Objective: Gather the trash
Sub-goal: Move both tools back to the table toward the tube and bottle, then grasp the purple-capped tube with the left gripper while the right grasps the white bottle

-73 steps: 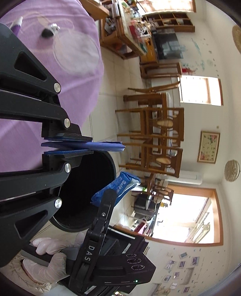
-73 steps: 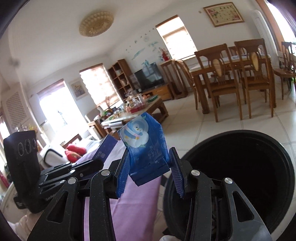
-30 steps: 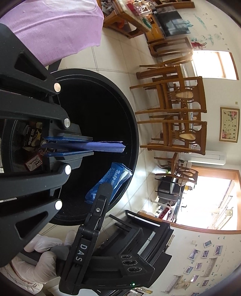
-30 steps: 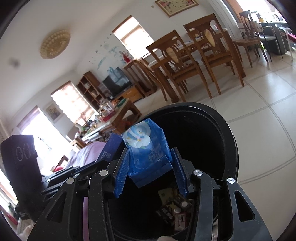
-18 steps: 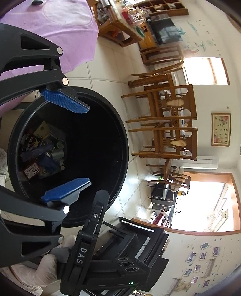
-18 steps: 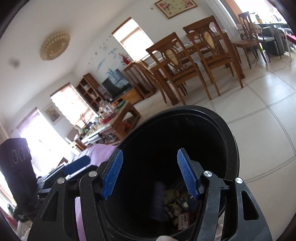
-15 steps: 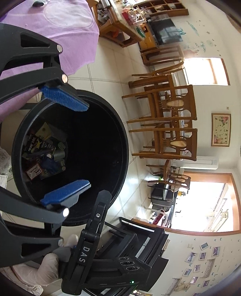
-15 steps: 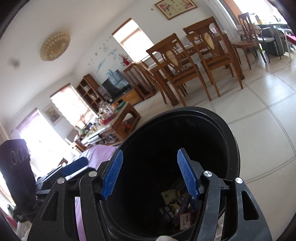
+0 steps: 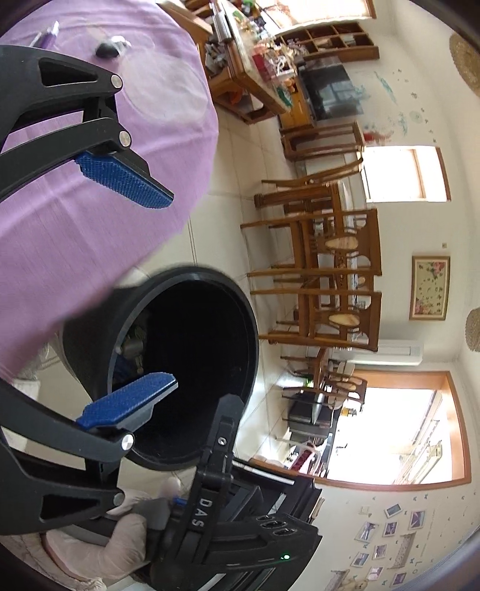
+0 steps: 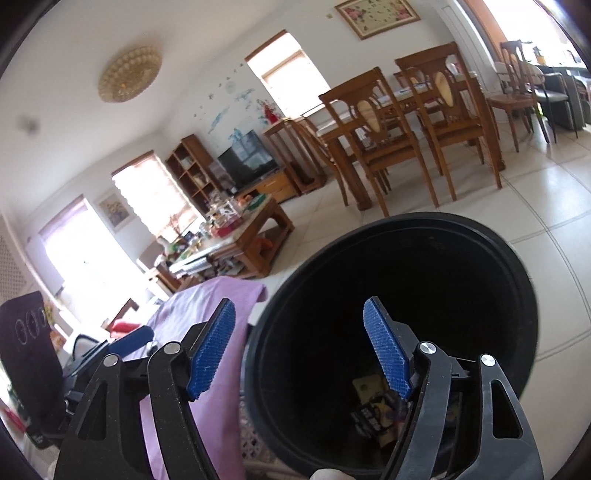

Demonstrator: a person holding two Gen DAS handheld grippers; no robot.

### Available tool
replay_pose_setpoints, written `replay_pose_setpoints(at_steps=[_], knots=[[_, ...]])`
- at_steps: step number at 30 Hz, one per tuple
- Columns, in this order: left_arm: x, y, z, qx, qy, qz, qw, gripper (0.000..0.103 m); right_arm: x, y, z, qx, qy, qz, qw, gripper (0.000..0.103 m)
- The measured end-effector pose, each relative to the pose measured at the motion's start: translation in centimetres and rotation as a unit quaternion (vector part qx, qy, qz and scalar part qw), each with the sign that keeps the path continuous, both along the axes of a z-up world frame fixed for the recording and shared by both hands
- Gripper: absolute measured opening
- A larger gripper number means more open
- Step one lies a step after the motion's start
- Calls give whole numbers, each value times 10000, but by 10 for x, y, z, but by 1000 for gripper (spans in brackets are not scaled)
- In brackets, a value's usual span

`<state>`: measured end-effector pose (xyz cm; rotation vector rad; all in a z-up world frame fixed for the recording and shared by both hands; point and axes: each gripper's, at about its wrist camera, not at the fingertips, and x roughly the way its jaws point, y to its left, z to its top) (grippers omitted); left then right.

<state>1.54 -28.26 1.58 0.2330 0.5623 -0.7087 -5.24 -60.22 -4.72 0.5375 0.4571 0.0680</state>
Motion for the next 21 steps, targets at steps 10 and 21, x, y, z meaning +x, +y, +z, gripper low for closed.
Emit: replay_pose_setpoints(at_steps=[10,21], knots=[[23,118,-14,351,108,782,9963,91,50,105,16,-333,55,904,9953,72],[55,222,-54,1221,470,23,9914,91,111,230,22,-1025,359,2164,9702,72]])
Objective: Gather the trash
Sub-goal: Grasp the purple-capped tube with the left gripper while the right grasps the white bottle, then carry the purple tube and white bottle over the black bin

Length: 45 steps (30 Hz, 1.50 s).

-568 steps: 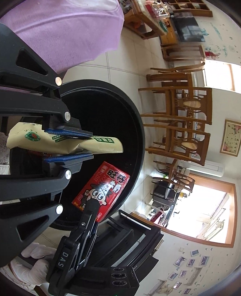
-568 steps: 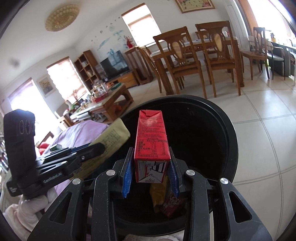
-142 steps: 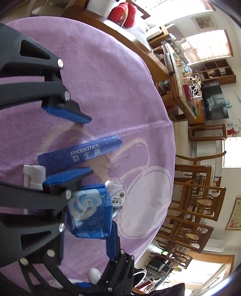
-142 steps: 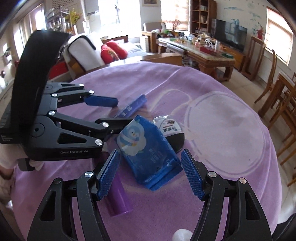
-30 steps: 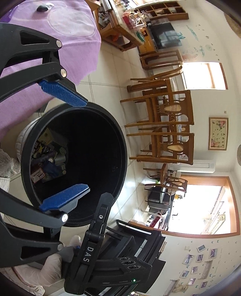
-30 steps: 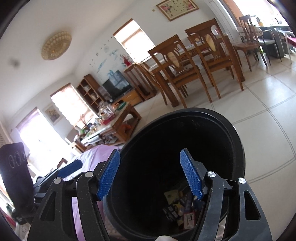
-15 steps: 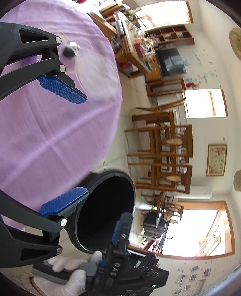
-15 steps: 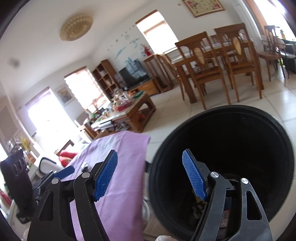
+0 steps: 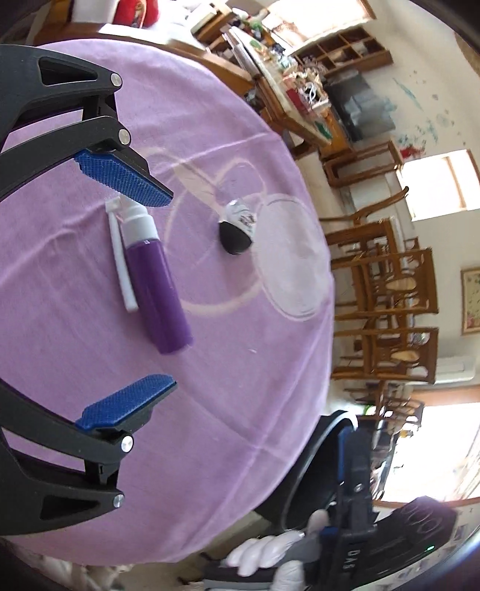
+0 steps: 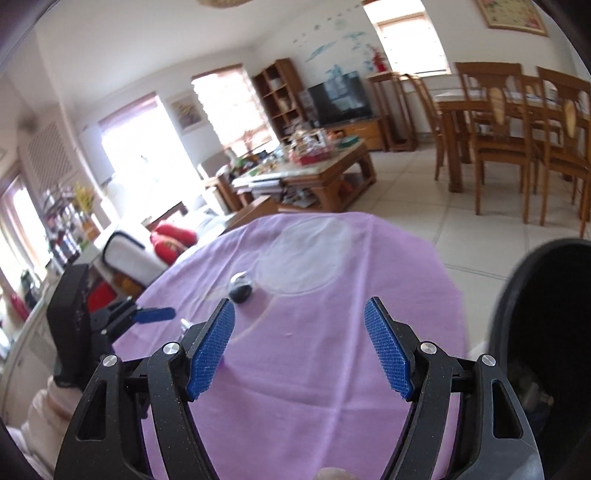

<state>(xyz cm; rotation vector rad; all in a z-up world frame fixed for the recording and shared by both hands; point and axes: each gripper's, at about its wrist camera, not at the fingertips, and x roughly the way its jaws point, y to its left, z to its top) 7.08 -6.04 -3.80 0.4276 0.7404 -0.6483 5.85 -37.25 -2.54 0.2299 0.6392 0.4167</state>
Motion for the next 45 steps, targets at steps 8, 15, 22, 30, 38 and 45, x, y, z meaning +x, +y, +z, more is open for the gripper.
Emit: replay_pose_setpoints(at_steps=[8,15,22,30,38,45], knots=[[22,3,-17,167,269,-595,9977,75,55,85,-10,-772,348,742,9936,72],[23,4,-19,-50,550,-739,9957,55,109,136,-32,-1355,691,1010,9832,72],[19,22,-16,-404,772,-229,9959,32,146,165,-51,-1547,889,1182,9768,71],[14,39,-13,-505,752,312,9954,32,154,189,-58,-2039,742,1273,9678,41],[22,51,-2,-919,672,711,9909,32,143,165,-48,-1562,709,1075,9793,40],[16,30,32,-1301,215,911,9871,32,98,100,-7,-633,194,546,9963,40]])
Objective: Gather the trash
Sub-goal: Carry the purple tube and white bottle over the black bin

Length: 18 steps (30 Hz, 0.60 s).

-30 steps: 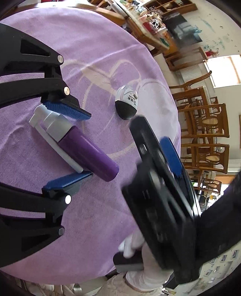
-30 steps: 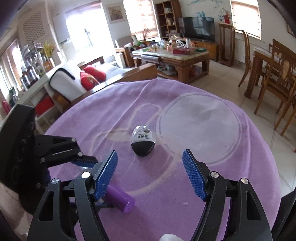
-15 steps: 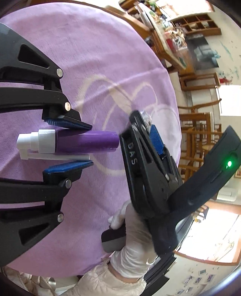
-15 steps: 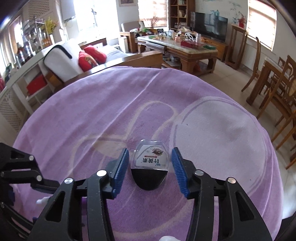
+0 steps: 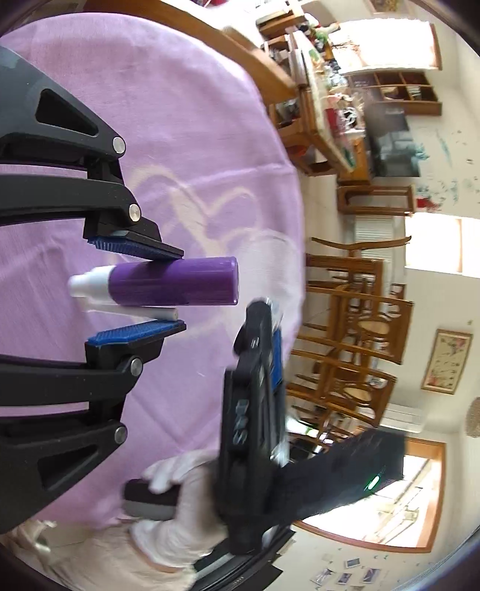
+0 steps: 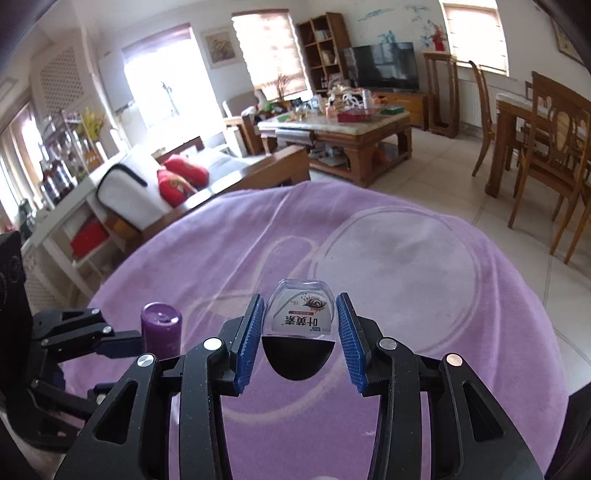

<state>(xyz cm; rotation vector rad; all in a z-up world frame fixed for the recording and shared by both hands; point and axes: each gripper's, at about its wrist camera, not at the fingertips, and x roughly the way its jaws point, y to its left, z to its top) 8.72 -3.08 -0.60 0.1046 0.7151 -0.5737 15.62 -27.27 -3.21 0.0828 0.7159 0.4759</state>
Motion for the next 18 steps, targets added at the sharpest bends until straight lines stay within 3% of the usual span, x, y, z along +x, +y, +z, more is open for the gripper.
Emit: replay_pose_setpoints(at_steps=[9,18], knots=[[-17,-93,35,-368,-502,-348,9975,32,-96,-154,43,833,-925,-1237,9845,41],[-29,-200,38,-709,-502,-1043,9907,32,-179,-298,33,1107,-1120,-2309,9601,41]])
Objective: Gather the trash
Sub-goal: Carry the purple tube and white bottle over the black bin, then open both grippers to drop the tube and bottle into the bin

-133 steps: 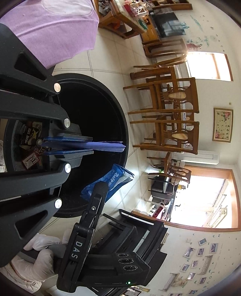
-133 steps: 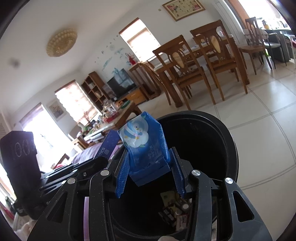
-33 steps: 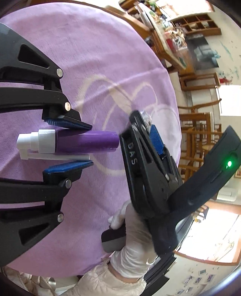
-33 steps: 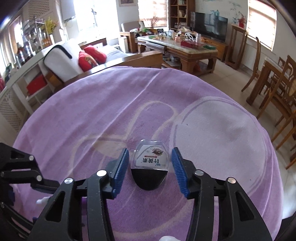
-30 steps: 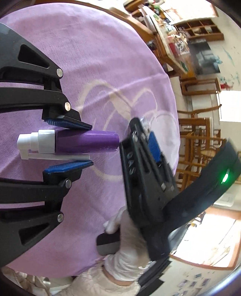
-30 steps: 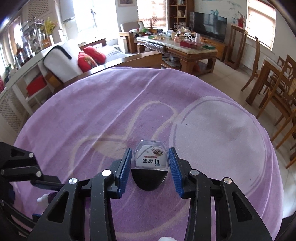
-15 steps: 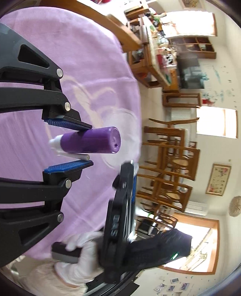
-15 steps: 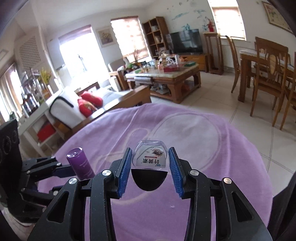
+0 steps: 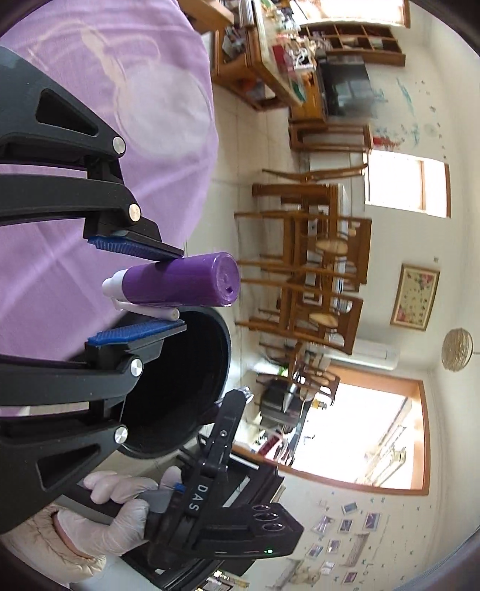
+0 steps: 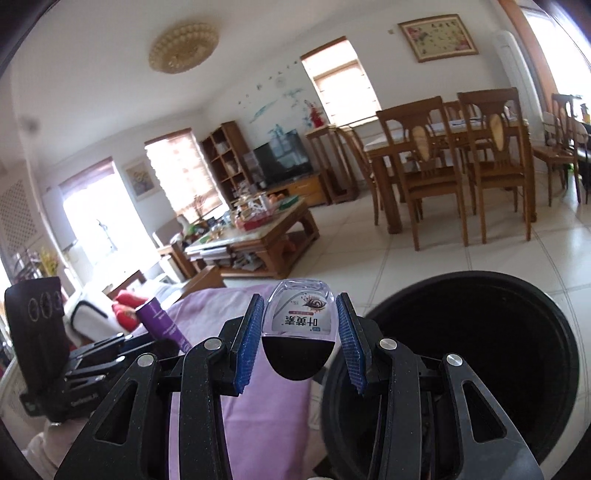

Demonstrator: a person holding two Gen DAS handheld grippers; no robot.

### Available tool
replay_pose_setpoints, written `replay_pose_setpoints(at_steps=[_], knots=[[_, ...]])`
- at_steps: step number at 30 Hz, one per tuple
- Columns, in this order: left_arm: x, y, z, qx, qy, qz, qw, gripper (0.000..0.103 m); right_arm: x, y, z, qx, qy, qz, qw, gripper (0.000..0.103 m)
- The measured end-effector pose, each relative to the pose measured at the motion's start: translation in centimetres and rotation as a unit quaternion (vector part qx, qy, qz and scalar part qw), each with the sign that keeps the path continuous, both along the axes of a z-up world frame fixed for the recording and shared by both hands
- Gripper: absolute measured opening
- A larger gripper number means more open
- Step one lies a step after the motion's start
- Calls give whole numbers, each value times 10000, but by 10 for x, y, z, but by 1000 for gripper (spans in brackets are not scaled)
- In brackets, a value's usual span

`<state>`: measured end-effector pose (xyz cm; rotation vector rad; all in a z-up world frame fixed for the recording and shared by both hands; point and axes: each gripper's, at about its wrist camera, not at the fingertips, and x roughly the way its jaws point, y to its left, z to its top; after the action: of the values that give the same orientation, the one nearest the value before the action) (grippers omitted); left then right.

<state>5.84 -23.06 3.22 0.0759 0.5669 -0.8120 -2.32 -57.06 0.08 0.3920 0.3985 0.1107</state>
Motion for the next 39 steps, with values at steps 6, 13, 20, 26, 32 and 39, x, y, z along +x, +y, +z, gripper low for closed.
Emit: replay_pose_setpoints(at_steps=[6,13,20,26,32,39], knots=[[-3,-57,-7,-32,63,-312,9995,32,-32,-66,-22,256,54,-374,9990,41],[-11,-101,-25,111,204,-485,9986,32,-46,-106,-51,571,163,-598,9964,41],[-9,-117,-36,263,298,-538,9978,32,-43,-118,-70,754,274,-687,9944,41],[-4,-129,-42,375,352,-575,9970,32,-37,-123,-82,843,353,-728,9932,41],[-2,-133,-45,435,363,-620,9965,32,-31,-123,-84,873,416,-746,9925,41],[-1,-135,-46,422,389,-637,9963,33,-25,-117,-85,905,493,-734,9920,41]])
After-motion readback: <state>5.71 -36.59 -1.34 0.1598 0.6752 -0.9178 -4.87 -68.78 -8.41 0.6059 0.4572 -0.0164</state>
